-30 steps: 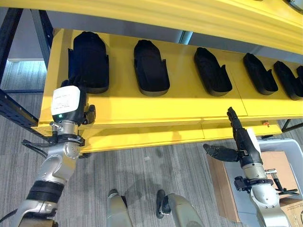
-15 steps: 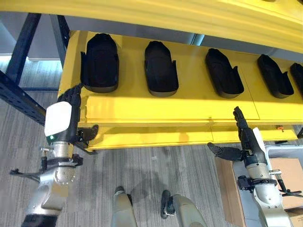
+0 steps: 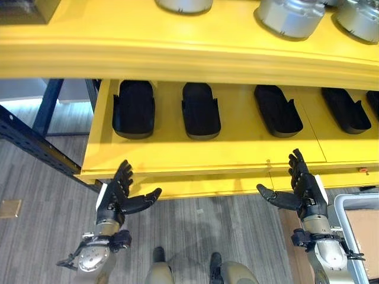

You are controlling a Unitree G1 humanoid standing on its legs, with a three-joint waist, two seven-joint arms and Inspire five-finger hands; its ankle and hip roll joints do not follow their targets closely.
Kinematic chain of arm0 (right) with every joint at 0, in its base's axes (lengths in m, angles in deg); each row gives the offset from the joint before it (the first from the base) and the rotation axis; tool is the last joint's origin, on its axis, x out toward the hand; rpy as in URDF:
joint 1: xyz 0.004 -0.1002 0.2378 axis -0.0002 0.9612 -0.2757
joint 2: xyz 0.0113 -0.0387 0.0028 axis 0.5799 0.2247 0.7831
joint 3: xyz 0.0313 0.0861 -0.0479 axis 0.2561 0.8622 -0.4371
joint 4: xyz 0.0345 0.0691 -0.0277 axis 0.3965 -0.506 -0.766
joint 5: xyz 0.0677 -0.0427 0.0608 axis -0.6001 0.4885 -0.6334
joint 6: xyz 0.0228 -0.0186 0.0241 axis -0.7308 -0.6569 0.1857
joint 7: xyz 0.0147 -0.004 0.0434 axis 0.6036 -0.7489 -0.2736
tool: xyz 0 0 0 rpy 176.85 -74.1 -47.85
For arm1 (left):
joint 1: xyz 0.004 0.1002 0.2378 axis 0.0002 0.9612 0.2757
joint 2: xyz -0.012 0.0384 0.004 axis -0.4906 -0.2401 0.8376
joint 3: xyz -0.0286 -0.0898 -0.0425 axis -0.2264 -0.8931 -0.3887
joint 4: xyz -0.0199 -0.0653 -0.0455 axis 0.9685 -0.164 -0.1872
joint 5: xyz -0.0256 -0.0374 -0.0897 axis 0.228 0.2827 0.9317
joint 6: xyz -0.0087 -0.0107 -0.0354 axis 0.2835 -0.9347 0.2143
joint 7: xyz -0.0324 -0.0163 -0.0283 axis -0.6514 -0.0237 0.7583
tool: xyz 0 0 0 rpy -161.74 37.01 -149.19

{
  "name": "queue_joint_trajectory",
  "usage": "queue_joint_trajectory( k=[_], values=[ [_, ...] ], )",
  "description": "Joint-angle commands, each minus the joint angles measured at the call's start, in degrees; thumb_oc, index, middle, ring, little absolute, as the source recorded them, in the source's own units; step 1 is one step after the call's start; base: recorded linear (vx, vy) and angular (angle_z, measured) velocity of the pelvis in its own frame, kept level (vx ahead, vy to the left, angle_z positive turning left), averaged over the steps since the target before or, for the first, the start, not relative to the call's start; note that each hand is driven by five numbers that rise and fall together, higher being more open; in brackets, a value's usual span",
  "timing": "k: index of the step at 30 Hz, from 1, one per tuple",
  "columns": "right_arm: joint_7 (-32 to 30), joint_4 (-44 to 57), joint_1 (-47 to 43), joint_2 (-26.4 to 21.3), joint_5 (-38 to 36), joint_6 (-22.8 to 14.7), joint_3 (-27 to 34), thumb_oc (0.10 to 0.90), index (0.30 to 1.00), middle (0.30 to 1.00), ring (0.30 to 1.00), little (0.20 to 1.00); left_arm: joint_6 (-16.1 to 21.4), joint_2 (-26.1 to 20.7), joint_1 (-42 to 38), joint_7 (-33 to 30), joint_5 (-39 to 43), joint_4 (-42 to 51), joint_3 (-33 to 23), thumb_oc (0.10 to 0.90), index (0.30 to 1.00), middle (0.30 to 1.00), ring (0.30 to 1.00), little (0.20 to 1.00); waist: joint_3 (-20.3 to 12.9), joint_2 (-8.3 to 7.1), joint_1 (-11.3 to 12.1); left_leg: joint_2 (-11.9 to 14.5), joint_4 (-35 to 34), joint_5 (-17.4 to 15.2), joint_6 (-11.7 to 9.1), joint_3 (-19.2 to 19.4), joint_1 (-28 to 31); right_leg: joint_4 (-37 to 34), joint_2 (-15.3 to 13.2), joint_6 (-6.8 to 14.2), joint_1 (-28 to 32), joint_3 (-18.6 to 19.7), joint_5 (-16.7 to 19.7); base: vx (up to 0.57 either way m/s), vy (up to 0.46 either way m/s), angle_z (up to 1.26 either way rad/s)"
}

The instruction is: Move parts from the plastic box to the shelf.

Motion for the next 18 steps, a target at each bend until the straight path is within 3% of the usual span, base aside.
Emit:
queue_joint_trajectory(
  k=[1,8,18],
  values=[
    [1.6,4.9,0.0,-3.2,-5.6,-3.1,1.4,0.900,1.000,1.000,1.000,1.000,3.7,1.1,-1.1,2.5,3.9,5.2,-2.4,0.900,1.000,1.000,1.000,1.000,-6.9,2.48,-1.4,1.3,-6.3,1.5,1.7,2.8,5.0,-7.6,-0.5,1.7,0.9,3.6,5.5,0.03,0.037,0.02],
    [2.4,3.4,3.6,-2.0,-6.3,-0.7,0.4,0.900,1.000,1.000,1.000,1.000,2.3,3.1,2.2,2.2,0.7,3.0,-1.7,0.900,1.000,1.000,1.000,1.000,-9.4,3.58,-1.4,0.7,-13.9,4.5,1.1,4.9,9.3,-14.5,-1.3,3.2,3.9,4.1,8.7,0.01,0.042,-0.05],
    [1.1,1.7,4.4,-1.2,-6.1,0.3,-1.4,0.900,1.000,1.000,1.000,1.000,2.0,5.1,2.8,0.6,-1.8,-0.4,-0.6,0.900,1.000,1.000,1.000,1.000,-9.5,3.14,-1.6,0.2,-14.3,4.1,1.1,6.0,10.4,-16.8,-1.8,4.0,5.1,5.1,10.1,0.00,0.030,-0.07]
  ],
)
